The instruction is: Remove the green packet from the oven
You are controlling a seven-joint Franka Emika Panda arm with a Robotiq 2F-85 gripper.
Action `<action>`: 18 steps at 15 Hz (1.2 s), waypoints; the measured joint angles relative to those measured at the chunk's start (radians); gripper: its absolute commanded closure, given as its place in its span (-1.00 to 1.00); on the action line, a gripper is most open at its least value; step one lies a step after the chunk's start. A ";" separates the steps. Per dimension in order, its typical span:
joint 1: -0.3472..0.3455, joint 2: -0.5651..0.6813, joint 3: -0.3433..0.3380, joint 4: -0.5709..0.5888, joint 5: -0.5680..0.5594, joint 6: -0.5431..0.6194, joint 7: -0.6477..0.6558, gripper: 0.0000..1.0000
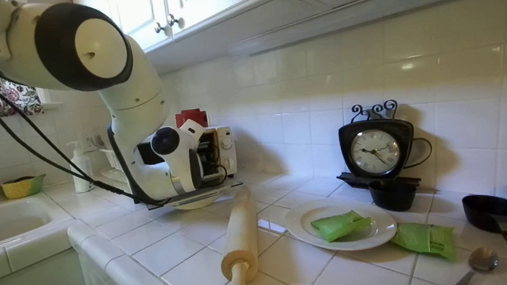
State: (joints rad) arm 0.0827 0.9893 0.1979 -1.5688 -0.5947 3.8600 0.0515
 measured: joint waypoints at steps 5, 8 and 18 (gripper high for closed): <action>0.039 -0.045 -0.039 -0.096 0.042 0.208 -0.078 0.93; 0.068 -0.081 -0.062 -0.193 0.119 0.307 -0.143 0.93; -0.260 -0.064 0.304 -0.401 0.083 0.352 -0.294 0.93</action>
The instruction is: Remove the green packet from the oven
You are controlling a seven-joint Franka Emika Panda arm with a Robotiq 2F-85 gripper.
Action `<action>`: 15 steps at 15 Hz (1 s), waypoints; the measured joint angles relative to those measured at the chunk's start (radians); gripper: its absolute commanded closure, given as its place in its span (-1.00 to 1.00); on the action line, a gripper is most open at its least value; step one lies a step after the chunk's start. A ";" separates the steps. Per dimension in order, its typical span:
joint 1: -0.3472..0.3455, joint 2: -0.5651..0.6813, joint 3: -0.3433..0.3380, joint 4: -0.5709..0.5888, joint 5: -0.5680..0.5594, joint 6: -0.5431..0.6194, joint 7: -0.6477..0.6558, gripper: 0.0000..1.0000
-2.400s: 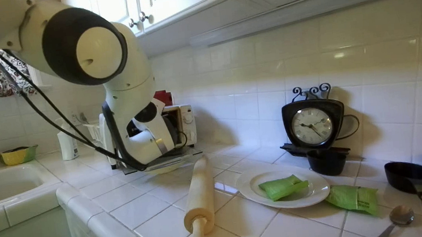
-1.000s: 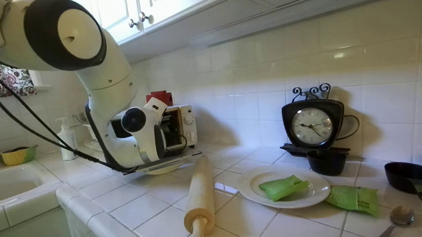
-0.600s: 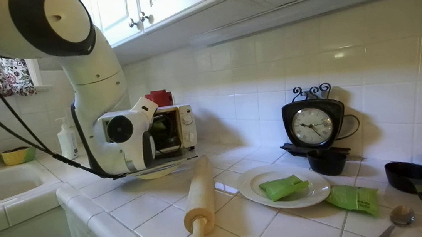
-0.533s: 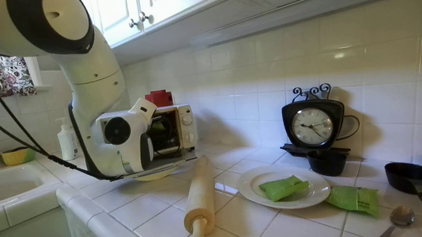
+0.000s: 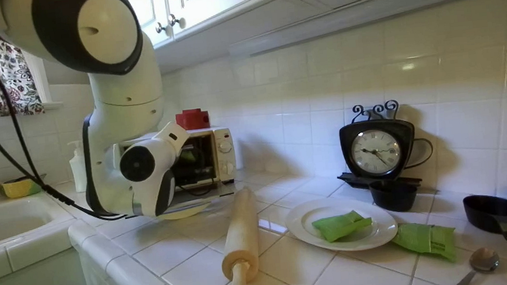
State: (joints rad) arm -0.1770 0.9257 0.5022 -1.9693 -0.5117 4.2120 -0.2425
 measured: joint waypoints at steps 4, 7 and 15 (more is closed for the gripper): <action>-0.221 0.108 0.212 -0.064 -0.108 -0.001 -0.131 0.93; -0.348 0.201 0.308 -0.124 -0.177 0.005 -0.248 0.93; -0.665 0.389 0.507 -0.352 -0.206 0.004 -0.741 0.93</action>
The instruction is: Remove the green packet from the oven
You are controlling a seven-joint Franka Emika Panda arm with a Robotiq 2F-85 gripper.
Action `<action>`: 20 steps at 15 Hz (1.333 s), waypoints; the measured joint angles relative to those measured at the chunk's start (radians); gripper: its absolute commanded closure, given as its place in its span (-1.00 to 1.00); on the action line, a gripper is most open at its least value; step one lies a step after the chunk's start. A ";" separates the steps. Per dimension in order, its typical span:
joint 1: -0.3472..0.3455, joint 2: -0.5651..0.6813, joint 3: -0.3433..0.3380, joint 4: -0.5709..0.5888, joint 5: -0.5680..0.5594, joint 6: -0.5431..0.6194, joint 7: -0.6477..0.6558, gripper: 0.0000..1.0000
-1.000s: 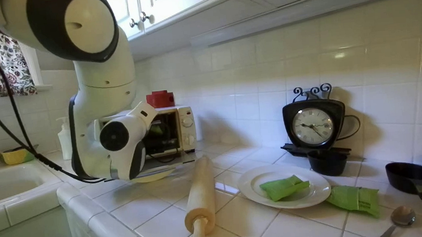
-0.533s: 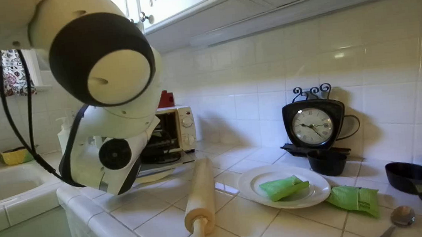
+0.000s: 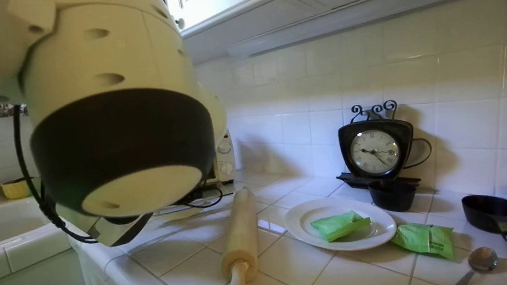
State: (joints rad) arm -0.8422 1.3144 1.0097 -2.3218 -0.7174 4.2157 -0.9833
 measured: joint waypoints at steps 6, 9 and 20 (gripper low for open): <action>-0.275 0.045 0.137 -0.193 0.196 0.000 -0.368 0.93; -0.403 0.045 0.235 -0.313 0.430 0.000 -0.549 0.93; -0.470 -0.210 0.543 -0.435 0.973 0.000 -0.630 0.93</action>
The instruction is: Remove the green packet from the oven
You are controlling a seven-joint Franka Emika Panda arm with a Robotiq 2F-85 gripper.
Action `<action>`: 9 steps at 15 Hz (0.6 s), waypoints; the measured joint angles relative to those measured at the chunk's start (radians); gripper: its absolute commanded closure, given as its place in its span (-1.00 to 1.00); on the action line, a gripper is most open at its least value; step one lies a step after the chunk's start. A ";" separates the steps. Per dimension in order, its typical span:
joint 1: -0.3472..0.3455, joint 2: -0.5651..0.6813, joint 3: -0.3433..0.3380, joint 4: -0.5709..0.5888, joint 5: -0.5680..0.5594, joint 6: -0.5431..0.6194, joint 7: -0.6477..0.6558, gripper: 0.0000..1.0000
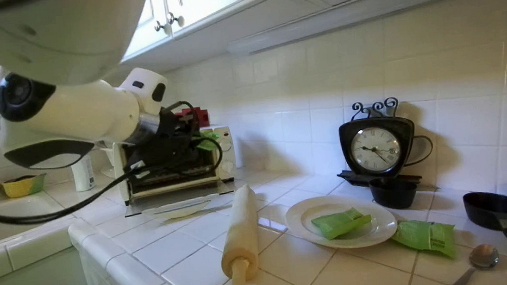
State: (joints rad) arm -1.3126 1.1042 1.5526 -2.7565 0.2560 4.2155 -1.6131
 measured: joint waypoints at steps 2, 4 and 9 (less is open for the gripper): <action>0.019 -0.045 0.038 0.000 0.040 0.000 0.016 0.93; 0.036 -0.066 0.058 0.000 0.064 0.000 0.029 0.93; 0.048 -0.064 0.040 0.000 0.049 0.000 0.056 0.93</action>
State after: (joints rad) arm -1.2642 1.0403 1.5922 -2.7568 0.3046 4.2155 -1.5568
